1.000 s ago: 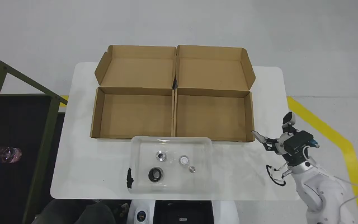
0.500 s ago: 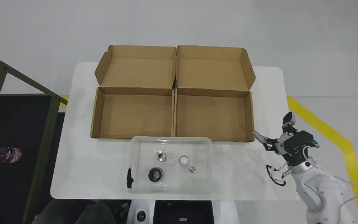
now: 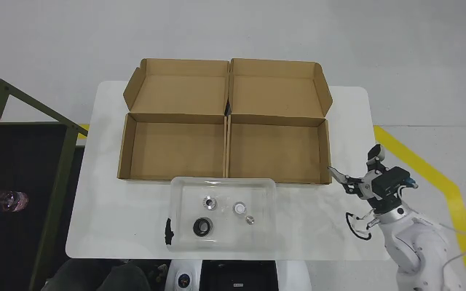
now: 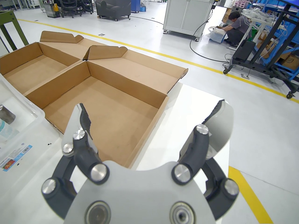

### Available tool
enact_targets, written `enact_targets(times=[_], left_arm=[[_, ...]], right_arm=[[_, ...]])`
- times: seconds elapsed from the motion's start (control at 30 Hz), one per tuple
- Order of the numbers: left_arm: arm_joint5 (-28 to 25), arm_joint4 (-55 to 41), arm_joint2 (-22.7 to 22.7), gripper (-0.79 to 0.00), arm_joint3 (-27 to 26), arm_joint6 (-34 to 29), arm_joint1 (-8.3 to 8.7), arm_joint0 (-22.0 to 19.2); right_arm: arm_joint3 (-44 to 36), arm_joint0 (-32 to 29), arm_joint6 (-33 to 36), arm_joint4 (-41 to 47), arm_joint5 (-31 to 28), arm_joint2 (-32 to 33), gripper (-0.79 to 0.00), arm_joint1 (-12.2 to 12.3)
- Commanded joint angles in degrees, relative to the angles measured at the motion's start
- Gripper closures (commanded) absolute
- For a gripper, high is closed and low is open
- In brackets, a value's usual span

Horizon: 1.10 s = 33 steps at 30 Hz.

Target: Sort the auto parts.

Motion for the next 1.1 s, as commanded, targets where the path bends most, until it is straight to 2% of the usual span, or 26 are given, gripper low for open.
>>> enact_targets(times=[0.0,0.53,1.07], left_arm=[[0.0,0.0,0.0,-0.785,0.0,0.0,0.0,0.0],[0.0,0.0,0.0,-0.785,0.0,0.0,0.0,0.0],[0.0,0.0,0.0,-0.785,0.0,0.0,0.0,0.0]], right_arm=[[-0.6,0.0,1.4,0.1,-1.3,-0.2,-0.785,0.1],[-7.2,3.3,17.5,0.5,-11.5,-7.1,-0.785,1.3],[-10.8,8.8,30.9,0.6,-18.7,-19.0,-0.785,2.2]])
